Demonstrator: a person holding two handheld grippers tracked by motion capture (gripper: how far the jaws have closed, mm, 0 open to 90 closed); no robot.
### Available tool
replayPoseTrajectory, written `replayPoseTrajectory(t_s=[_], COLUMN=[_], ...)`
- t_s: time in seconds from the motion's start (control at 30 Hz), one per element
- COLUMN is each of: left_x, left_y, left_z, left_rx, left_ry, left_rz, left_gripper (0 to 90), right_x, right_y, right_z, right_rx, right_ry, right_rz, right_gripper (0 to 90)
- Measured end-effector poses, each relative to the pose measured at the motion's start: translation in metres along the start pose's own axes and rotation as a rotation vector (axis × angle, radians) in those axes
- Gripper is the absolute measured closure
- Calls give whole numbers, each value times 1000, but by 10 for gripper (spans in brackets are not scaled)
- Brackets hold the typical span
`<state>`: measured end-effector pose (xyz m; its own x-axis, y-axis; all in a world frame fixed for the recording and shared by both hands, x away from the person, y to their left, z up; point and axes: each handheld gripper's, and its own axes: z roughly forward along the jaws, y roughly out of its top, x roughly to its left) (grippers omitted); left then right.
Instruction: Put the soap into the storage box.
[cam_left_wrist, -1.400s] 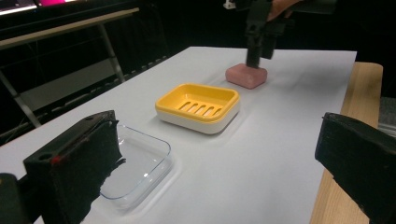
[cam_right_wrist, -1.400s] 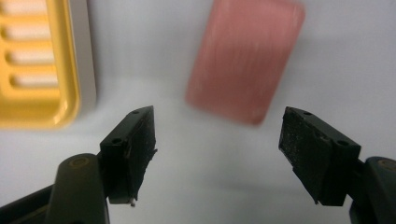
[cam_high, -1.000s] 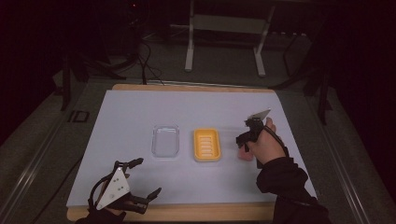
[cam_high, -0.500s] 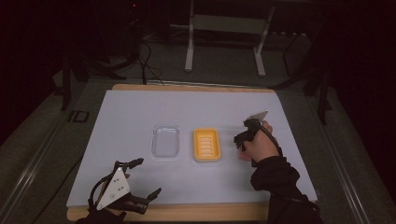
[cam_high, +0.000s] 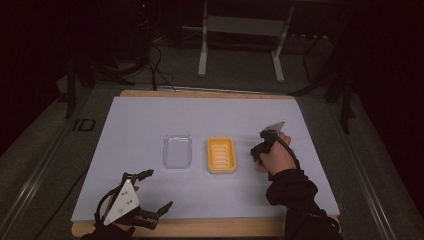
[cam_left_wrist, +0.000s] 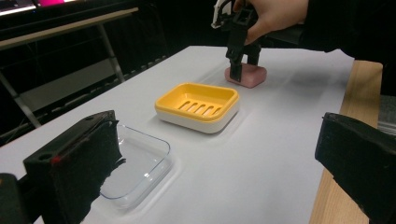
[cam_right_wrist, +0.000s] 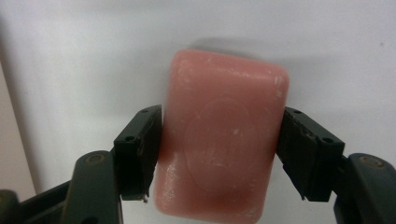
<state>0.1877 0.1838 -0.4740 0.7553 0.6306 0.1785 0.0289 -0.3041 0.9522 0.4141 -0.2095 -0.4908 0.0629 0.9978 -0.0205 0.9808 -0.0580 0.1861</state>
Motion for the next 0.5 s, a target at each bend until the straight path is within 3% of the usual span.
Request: replayPoseTrajectory(t_s=[0.17, 0.3, 0.5], left_x=[0, 0, 0], left_y=[0, 0, 0], left_z=[0, 0, 0], left_rx=[1, 0, 4], left_ry=[1, 0, 0], left_rz=[1, 0, 2], left_gripper=[6, 6, 6], right_x=[2, 2, 0], right_y=[0, -2, -1], right_z=[2, 2, -6], right_rx=[13, 20, 45], right_ry=[-17, -2, 3], right_rz=[-35, 7, 3], right_gripper=[356, 373, 375])
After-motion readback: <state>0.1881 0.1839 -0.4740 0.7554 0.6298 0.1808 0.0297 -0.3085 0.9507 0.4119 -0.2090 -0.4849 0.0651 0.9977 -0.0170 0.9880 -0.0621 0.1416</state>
